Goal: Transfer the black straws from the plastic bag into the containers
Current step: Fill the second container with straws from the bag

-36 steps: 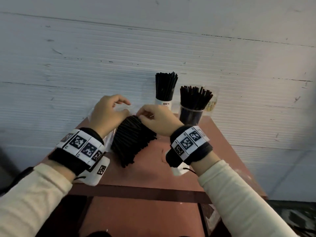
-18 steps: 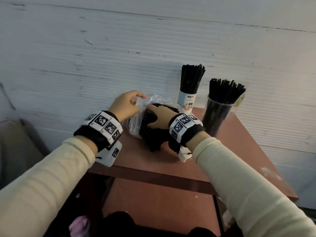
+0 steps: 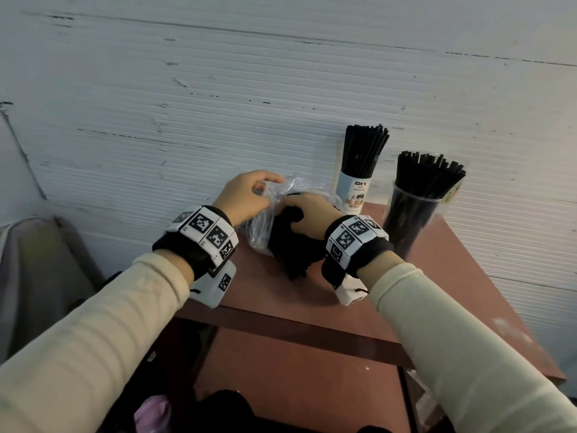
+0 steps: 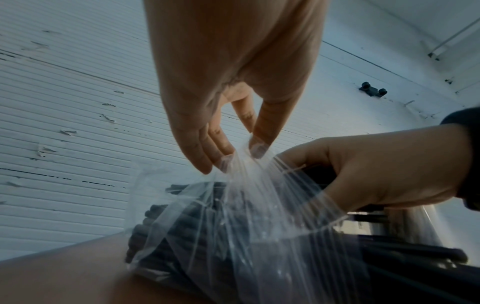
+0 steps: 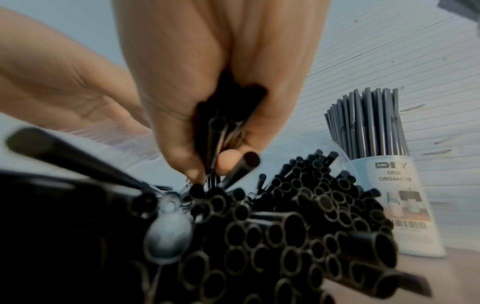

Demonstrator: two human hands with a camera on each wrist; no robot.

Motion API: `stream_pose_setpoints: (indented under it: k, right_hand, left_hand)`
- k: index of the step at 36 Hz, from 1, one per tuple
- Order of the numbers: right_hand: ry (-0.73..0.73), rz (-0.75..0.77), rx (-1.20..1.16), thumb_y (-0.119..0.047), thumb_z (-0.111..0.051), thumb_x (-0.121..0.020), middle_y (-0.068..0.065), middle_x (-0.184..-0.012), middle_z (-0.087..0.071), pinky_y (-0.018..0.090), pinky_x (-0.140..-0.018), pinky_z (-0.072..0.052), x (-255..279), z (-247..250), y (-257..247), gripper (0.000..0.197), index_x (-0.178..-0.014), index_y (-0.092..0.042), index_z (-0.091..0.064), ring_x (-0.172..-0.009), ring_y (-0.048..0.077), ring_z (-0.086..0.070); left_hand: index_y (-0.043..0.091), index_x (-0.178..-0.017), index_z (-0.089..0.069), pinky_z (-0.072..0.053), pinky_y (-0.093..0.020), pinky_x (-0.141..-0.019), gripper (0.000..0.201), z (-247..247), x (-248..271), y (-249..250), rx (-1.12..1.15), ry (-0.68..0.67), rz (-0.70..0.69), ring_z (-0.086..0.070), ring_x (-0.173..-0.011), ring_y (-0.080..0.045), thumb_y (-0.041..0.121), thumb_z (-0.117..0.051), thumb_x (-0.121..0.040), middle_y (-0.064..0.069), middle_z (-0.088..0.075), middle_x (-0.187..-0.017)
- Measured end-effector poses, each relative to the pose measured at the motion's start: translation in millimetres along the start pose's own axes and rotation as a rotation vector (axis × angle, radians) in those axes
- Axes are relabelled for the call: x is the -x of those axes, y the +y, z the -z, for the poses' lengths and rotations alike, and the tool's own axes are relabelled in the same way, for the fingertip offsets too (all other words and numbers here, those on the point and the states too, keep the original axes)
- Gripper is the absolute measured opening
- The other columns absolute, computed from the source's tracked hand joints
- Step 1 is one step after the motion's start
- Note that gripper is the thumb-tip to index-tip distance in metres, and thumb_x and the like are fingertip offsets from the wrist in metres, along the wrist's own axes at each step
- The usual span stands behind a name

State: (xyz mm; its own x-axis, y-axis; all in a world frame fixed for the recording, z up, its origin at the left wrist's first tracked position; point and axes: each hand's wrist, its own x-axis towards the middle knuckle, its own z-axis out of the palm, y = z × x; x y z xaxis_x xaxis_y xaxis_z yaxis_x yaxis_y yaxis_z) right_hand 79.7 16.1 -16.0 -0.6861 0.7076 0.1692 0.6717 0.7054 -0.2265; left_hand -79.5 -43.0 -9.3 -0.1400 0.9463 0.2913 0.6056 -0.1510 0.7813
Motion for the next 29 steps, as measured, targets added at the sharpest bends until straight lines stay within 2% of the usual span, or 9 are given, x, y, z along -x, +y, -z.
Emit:
stream_pose_setpoints:
  k: [3, 8, 12, 14, 17, 19, 21, 25, 29]
  right_hand:
    - [0.0, -0.021, -0.019, -0.007, -0.061, -0.082, -0.002, -0.124, -0.061, 0.019, -0.089, -0.032, 3, 1, 1, 0.042, -0.12, -0.026, -0.062, -0.116, 0.018, -0.053]
    - [0.021, -0.046, -0.043, -0.009, -0.061, -0.083, -0.004, -0.117, -0.065, 0.017, -0.081, -0.035, 10, 8, 3, 0.041, -0.119, -0.028, -0.065, -0.106, 0.015, -0.057]
    - [0.018, -0.076, -0.117, -0.009, -0.064, -0.082, -0.005, -0.118, -0.064, 0.015, -0.082, -0.037, 19, 14, 8, 0.044, -0.119, -0.032, -0.067, -0.103, 0.01, -0.056]
    - [0.017, -0.091, -0.141, -0.009, -0.065, -0.082, -0.007, -0.109, -0.062, 0.013, -0.078, -0.039, 27, 18, 13, 0.043, -0.118, -0.032, -0.068, -0.092, 0.006, -0.054]
    - [0.014, -0.089, -0.171, -0.007, -0.065, -0.081, -0.013, -0.098, -0.058, 0.0, -0.06, -0.036, 42, 22, 18, 0.042, -0.115, -0.031, -0.07, -0.071, -0.004, -0.05]
    - [0.015, -0.09, -0.195, -0.008, -0.066, -0.079, -0.014, -0.096, -0.059, 0.004, -0.065, -0.04, 53, 23, 22, 0.042, -0.113, -0.031, -0.071, -0.072, -0.004, -0.052]
    - [0.026, -0.095, -0.224, -0.008, -0.067, -0.079, -0.011, -0.099, -0.064, 0.016, -0.075, -0.048, 67, 25, 24, 0.042, -0.112, -0.033, -0.071, -0.081, 0.004, -0.058]
    - [0.026, -0.066, -0.199, -0.01, -0.069, -0.08, -0.005, -0.104, -0.068, 0.017, -0.081, -0.048, 93, 38, 26, 0.039, -0.113, -0.03, -0.071, -0.09, 0.01, -0.06]
    - [0.031, -0.035, -0.167, -0.013, -0.073, -0.079, -0.007, -0.101, -0.068, 0.015, -0.083, -0.047, 115, 52, 25, 0.039, -0.112, -0.033, -0.071, -0.09, 0.007, -0.06]
  left_hand:
    - [0.04, -0.106, -0.066, -0.055, -0.044, -0.084, 0.054, -1, 0, 1, 0.012, -0.015, -0.005, -0.064, -0.104, -0.035, -0.006, -0.056, -0.079, 0.0, -0.067, -0.116]
    - [0.058, -0.094, -0.062, -0.054, -0.052, -0.089, 0.056, -4, 1, 2, -0.023, -0.05, 0.009, -0.065, -0.103, -0.036, 0.005, -0.06, -0.076, 0.007, -0.067, -0.108]
    - [0.066, -0.099, -0.058, -0.054, -0.046, -0.093, 0.053, -6, -4, -8, -0.059, -0.067, 0.022, -0.064, -0.104, -0.017, 0.026, -0.058, -0.063, 0.011, -0.065, -0.116]
    - [0.061, -0.101, -0.059, -0.052, -0.044, -0.096, 0.048, -8, -4, -7, -0.063, -0.062, 0.028, -0.062, -0.106, -0.016, 0.028, -0.063, -0.065, 0.005, -0.064, -0.118]
    - [0.04, -0.113, -0.063, -0.05, -0.044, -0.095, 0.046, -14, -1, -3, -0.097, -0.01, 0.033, -0.063, -0.103, -0.025, 0.022, -0.071, -0.071, -0.008, -0.065, -0.118]
    - [0.034, -0.118, -0.061, -0.05, -0.042, -0.095, 0.051, -17, 3, 2, -0.188, 0.069, -0.006, -0.061, -0.099, -0.024, 0.025, -0.073, -0.069, -0.006, -0.059, -0.12]
    - [0.031, -0.125, -0.057, -0.042, -0.038, -0.104, 0.059, -21, 8, 9, -0.272, 0.102, -0.105, -0.052, -0.115, -0.022, 0.024, -0.076, -0.07, -0.003, -0.045, -0.129]
    - [0.023, -0.139, -0.047, -0.034, -0.035, -0.11, 0.078, -39, 14, 31, -0.407, -0.124, -0.351, -0.038, -0.133, -0.02, 0.027, -0.082, -0.069, -0.002, -0.039, -0.142]
    - [0.023, -0.133, -0.051, -0.04, -0.033, -0.103, 0.074, -66, 9, 45, -0.524, -0.298, -0.439, -0.049, -0.119, -0.016, 0.022, -0.079, -0.065, 0.001, -0.054, -0.129]
